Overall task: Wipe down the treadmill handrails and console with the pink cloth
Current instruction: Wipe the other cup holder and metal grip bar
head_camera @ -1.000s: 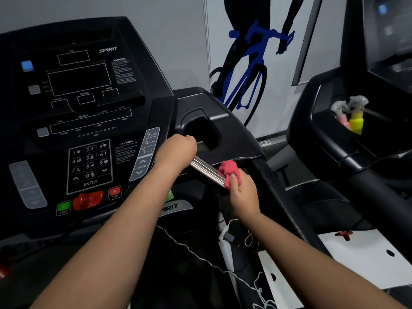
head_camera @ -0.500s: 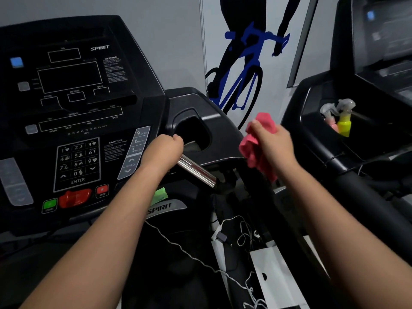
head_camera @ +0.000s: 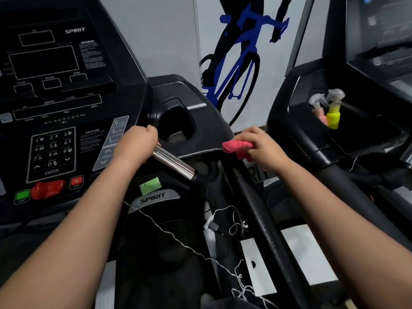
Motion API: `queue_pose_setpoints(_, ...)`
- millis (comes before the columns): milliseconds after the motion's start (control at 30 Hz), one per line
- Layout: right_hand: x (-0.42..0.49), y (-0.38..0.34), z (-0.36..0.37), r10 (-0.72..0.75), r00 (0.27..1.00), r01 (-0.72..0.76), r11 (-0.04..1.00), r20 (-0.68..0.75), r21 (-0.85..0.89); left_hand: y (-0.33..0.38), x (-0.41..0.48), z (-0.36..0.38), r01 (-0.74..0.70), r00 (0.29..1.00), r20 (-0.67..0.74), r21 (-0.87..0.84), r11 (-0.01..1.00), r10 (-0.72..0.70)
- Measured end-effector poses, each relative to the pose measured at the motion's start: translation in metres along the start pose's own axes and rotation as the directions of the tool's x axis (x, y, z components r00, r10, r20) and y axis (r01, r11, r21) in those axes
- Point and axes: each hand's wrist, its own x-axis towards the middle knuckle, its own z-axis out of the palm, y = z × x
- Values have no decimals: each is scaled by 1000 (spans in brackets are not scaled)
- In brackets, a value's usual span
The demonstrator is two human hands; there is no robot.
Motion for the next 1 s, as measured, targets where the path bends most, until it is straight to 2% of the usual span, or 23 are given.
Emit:
queue_pose_setpoints(100, 3, -2, 5, -36, 999, 33, 996, -36, -87, 0, 0, 1, 6, 1000, 2, 5, 1000, -6)
queue_pose_setpoints(167, 3, 3, 17, -36, 999, 37, 992, 7, -119, -1, 0, 1, 5, 1000, -2, 5, 1000, -5)
queue_pose_setpoints(267, -3, 10, 37, 82, 995, -81, 997, 50, -20, -2, 0, 3, -16, 1000, -15, 8, 1000, 16)
queue_pose_setpoints(400, -4, 10, 43, 198, 975, -197, 980, 101, -20, -5, -1, 5, -35, 999, -30, 23, 999, 35)
queue_pose_setpoints(467, -5, 8, 44, 260, 961, -269, 958, 96, 99, -6, 0, 6, -44, 998, -32, 30, 999, 45)
queue_pose_setpoints(533, -3, 6, 50, 292, 955, -297, 947, 55, 124, -5, 2, 6, -50, 998, -29, 30, 998, 51)
queue_pose_setpoints(700, -1, 0, 56, 306, 949, -309, 950, -71, -40, -2, 2, 4, -75, 997, -29, 24, 997, 75)
queue_pose_setpoints(800, -7, -3, 56, 256, 964, -262, 960, -72, -100, -2, -1, 4, -98, 994, -54, 23, 995, 99)
queue_pose_setpoints(933, -13, -1, 60, 178, 982, -187, 939, -59, -290, -6, -2, 7, -139, 985, -99, 60, 988, 145)
queue_pose_setpoints(1000, -5, -2, 59, 166, 983, -181, 933, -76, -310, -5, -2, 9, -161, 978, -125, 74, 984, 169)
